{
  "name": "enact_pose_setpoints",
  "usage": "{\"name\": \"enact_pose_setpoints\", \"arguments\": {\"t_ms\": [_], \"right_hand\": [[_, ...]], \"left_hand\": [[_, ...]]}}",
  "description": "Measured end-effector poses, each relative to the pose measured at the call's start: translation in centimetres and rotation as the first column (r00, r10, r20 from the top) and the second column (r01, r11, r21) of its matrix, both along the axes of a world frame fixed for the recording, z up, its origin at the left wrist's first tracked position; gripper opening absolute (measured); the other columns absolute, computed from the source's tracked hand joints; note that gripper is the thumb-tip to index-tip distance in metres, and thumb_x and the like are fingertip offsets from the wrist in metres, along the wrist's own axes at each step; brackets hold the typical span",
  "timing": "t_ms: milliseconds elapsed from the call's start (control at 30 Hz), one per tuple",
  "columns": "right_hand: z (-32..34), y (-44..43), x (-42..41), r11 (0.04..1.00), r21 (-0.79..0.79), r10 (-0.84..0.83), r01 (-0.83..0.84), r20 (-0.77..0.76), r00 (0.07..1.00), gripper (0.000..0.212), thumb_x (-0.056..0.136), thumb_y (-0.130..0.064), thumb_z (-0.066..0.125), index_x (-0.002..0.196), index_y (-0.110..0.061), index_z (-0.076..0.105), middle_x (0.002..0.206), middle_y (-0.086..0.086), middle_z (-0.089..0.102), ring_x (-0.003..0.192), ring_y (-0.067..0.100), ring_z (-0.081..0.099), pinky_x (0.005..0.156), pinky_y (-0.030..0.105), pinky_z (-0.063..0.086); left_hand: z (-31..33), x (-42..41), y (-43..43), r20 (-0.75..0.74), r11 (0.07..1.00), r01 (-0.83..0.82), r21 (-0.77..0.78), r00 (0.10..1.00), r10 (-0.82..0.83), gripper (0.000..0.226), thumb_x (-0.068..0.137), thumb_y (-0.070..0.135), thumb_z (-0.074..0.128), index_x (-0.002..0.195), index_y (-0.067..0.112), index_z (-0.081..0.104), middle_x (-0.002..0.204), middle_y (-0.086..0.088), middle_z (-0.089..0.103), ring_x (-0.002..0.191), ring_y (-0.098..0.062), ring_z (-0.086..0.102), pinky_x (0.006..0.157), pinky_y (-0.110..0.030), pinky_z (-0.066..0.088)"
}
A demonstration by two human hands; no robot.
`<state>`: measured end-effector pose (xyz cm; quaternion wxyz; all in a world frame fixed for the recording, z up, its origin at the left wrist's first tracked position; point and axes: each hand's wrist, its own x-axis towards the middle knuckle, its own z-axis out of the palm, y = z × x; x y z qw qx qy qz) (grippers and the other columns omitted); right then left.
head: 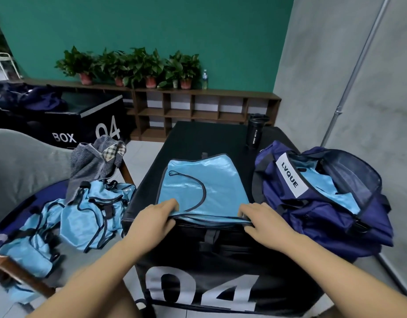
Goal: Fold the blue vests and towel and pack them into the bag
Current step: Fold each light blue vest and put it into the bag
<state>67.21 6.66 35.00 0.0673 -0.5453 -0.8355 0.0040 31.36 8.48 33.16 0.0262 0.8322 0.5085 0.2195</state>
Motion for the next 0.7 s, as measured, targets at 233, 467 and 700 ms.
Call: {"name": "enact_pose_setpoints", "arguments": {"t_ms": [233, 467, 700], "right_hand": [[2.2, -1.3, 1.1, 0.994, 0.0, -0.112, 0.113, -0.151, 0.982, 0.019, 0.09, -0.028, 0.055, 0.097, -0.034, 0.038, 0.09, -0.009, 0.056, 0.085, 0.023, 0.051, 0.073, 0.042, 0.044], [4.3, -1.9, 2.6, 0.989, -0.1, -0.142, 0.108, -0.447, 0.883, 0.01, 0.091, -0.027, 0.064, 0.096, -0.034, 0.06, 0.081, -0.008, 0.068, 0.073, 0.014, 0.06, 0.075, 0.036, 0.054], [6.4, 1.1, 2.5, 0.985, -0.111, -0.174, 0.133, -0.606, 0.776, 0.019, 0.089, -0.02, 0.067, 0.098, -0.035, 0.06, 0.069, -0.008, 0.065, 0.068, 0.014, 0.058, 0.071, 0.037, 0.049]], "left_hand": [[2.8, -0.3, 0.1, 0.069, 0.999, -0.002, -0.054, 0.998, 0.006, 0.037, 0.083, 0.019, 0.064, 0.104, 0.039, 0.041, 0.093, 0.013, 0.061, 0.08, -0.015, 0.058, 0.072, -0.039, 0.052], [5.6, -1.4, -0.3, 0.289, 0.997, 0.02, -0.076, 0.957, 0.003, 0.035, 0.085, 0.013, 0.074, 0.102, 0.039, 0.058, 0.098, 0.014, 0.071, 0.086, -0.013, 0.069, 0.081, -0.034, 0.054], [7.7, -1.0, 2.2, 0.424, 0.985, -0.015, -0.171, 0.901, 0.087, 0.029, 0.089, 0.006, 0.072, 0.105, 0.03, 0.067, 0.099, 0.008, 0.076, 0.094, -0.02, 0.071, 0.091, -0.042, 0.054]]}}
